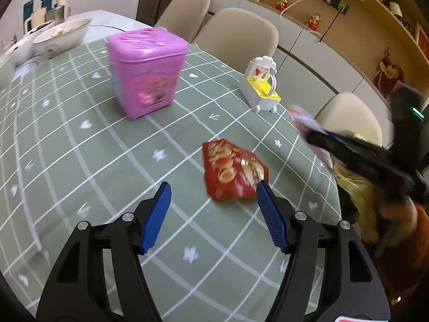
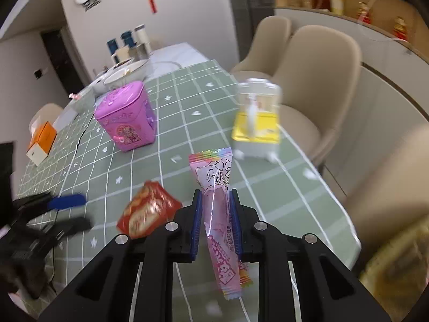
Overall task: Collect trash
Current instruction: 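Grasp the pink stick wrapper with the right gripper while the left grasps the red snack bag, then carry the red snack bag and pink stick wrapper over the bin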
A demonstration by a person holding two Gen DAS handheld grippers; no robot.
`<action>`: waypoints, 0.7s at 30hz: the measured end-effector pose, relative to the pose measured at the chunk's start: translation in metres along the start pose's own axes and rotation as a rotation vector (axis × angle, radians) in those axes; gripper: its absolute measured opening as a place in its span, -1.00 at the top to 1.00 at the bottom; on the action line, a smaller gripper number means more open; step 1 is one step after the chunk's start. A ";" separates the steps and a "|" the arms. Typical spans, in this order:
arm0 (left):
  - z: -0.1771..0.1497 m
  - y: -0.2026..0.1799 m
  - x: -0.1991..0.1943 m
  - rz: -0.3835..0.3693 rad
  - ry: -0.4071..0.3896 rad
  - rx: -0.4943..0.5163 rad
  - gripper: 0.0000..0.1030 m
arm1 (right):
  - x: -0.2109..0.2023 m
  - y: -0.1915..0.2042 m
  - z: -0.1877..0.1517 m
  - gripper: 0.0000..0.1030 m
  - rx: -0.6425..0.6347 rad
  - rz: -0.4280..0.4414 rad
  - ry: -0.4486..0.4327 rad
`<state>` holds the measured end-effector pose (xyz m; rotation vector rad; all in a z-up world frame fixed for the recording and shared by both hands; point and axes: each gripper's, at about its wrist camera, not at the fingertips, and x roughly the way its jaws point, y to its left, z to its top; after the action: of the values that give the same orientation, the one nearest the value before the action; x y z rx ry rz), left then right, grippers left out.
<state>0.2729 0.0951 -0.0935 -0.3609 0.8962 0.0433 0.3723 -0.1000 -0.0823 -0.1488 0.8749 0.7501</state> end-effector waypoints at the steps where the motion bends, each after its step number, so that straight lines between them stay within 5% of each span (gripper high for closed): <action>1: 0.004 -0.002 0.006 0.003 0.007 -0.001 -0.21 | -0.009 -0.005 -0.007 0.61 0.019 -0.006 -0.007; 13: 0.012 -0.036 0.056 0.112 0.070 0.107 -0.19 | -0.069 -0.034 -0.072 0.61 0.188 -0.069 -0.036; 18: 0.009 -0.046 0.049 0.111 0.072 0.132 0.36 | -0.075 -0.031 -0.082 0.61 0.212 -0.067 -0.038; 21: 0.008 -0.047 0.039 0.109 0.063 0.142 0.48 | -0.077 -0.025 -0.083 0.61 0.203 -0.068 -0.041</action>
<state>0.3122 0.0495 -0.1056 -0.1819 0.9746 0.0689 0.3038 -0.1939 -0.0831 0.0165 0.8968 0.5952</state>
